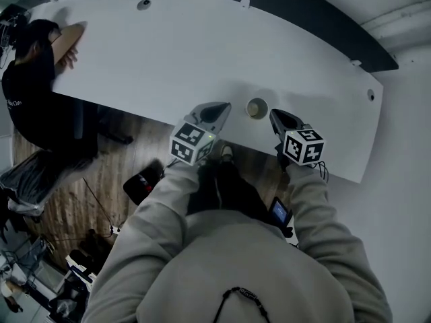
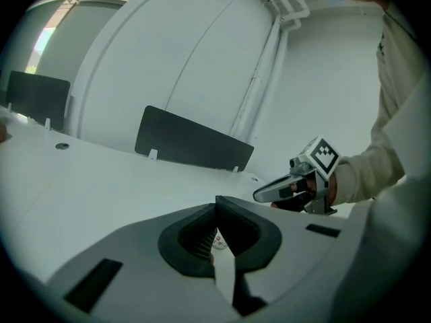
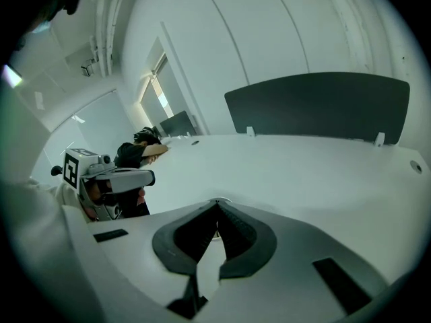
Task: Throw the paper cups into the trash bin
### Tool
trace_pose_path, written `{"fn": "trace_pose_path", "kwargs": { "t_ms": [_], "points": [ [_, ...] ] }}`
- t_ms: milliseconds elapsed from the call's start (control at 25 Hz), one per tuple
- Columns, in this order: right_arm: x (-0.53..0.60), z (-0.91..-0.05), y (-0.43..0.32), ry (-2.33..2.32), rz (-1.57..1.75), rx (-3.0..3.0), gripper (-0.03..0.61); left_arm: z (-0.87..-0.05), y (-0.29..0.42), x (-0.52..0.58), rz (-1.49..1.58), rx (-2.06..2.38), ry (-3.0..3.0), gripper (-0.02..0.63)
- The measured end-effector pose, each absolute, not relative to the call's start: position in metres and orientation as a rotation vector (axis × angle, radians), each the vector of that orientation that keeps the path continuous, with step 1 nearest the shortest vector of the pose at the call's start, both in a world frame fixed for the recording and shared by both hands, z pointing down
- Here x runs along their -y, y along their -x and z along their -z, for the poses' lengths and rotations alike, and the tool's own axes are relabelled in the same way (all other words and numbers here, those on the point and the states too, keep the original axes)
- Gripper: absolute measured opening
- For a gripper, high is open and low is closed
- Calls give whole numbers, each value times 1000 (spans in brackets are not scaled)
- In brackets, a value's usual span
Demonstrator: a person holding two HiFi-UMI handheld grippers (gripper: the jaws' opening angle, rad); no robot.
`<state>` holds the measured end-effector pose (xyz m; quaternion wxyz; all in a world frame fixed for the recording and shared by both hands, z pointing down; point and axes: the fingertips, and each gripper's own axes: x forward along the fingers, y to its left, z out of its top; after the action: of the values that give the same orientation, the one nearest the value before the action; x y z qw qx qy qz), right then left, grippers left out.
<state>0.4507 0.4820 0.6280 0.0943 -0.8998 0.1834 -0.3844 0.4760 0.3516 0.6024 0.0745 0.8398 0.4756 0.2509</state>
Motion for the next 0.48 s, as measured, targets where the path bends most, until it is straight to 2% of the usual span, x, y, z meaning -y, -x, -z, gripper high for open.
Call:
{"fn": "trace_pose_path", "kwargs": {
  "t_ms": [120, 200, 280, 480],
  "points": [
    [-481, -645, -449, 2612, 1183, -556, 40, -617, -472, -344, -789, -1416, -2517, -11],
    [-482, -654, -450, 2592, 1204, -549, 118, -626, -471, -339, -814, -1398, -2515, -11],
    [-485, -662, -450, 2580, 1227, -531, 145, -632, -468, -338, -834, -1399, -2510, -11],
    [-484, -674, -454, 2539, 1234, -512, 147, -641, -463, -338, -856, -1392, -2494, -11]
  ]
}}
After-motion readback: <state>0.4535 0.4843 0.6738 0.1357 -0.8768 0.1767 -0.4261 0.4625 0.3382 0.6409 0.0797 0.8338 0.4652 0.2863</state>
